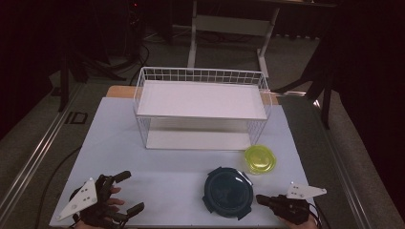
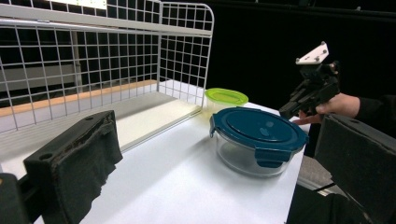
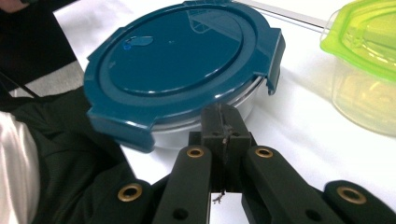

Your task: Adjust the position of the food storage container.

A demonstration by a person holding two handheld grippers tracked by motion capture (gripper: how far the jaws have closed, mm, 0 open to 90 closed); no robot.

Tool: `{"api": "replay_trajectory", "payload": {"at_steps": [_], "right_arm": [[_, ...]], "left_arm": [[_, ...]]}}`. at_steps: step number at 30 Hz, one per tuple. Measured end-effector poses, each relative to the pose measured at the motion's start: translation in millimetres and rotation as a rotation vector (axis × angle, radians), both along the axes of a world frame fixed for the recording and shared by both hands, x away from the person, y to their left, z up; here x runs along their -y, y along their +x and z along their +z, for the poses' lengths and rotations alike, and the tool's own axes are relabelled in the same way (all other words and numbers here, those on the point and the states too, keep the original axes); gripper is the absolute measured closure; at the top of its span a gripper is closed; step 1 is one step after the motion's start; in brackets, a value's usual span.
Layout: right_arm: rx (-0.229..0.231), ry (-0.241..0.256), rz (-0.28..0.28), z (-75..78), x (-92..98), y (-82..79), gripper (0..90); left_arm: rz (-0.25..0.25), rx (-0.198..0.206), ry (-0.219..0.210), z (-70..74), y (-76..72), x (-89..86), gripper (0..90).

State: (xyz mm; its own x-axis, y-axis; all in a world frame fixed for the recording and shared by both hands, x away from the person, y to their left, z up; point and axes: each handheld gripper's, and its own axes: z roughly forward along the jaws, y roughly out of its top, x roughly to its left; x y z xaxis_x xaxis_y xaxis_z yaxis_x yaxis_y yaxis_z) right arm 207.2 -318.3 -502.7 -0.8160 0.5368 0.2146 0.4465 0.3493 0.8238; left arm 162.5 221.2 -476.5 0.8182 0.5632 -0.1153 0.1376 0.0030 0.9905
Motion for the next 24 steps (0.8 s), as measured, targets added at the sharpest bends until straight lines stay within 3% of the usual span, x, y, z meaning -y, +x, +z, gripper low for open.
{"api": "replay_trajectory", "payload": {"at_steps": [3,15,24], "right_arm": [[-0.011,0.014,0.020,-0.6,-1.4,-5.3,90.0],[-0.016,0.017,0.039,0.3,-11.7,-0.5,90.0],[-0.022,0.016,0.102,0.3,-38.6,8.4,90.0]], "left_arm": [[-0.001,0.001,0.005,-0.2,0.0,1.0,0.0],[-0.006,-0.006,0.007,-1.4,1.4,2.6,0.0],[-0.005,-0.006,0.007,-1.3,1.5,2.2,0.0]]}}
